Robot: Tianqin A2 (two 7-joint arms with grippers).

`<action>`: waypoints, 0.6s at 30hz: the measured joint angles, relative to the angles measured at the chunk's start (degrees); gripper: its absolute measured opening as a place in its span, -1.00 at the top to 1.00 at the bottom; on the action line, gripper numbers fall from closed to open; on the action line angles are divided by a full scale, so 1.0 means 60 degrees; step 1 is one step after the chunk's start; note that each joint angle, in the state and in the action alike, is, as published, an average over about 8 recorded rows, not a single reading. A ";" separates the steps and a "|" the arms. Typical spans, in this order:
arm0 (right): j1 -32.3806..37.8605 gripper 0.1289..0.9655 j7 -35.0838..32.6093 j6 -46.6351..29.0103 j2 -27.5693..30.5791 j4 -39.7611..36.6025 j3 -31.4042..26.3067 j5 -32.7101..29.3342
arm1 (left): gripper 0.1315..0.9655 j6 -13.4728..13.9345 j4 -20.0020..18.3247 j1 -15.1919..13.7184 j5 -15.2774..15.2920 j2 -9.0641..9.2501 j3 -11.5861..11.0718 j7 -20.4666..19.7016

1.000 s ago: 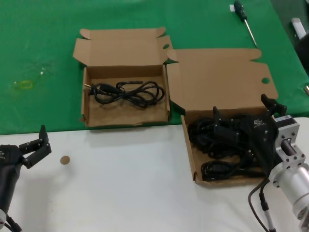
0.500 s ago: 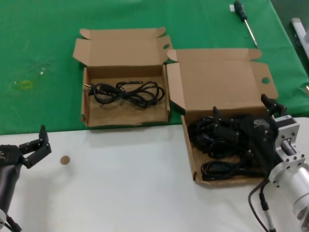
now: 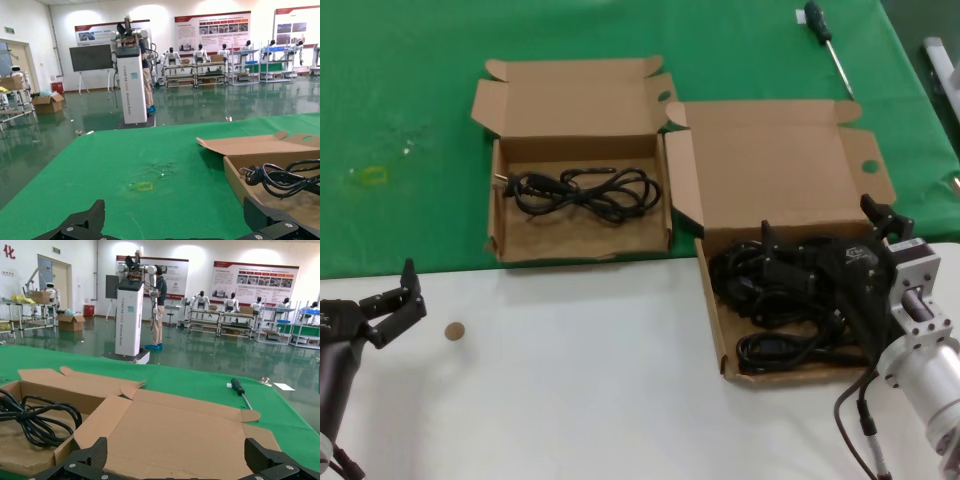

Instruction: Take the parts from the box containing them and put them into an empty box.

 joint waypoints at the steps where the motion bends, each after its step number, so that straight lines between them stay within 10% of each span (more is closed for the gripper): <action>1: 0.0000 -1.00 0.0000 0.0000 0.0000 0.0000 0.0000 0.0000 | -1.00 0.0000 0.0000 0.0000 0.0000 0.0000 0.0000 0.0000; 18: 0.0000 -1.00 0.0000 0.0000 0.0000 0.0000 0.0000 0.0000 | -1.00 0.0000 0.0000 0.0000 0.0000 0.0000 0.0000 0.0000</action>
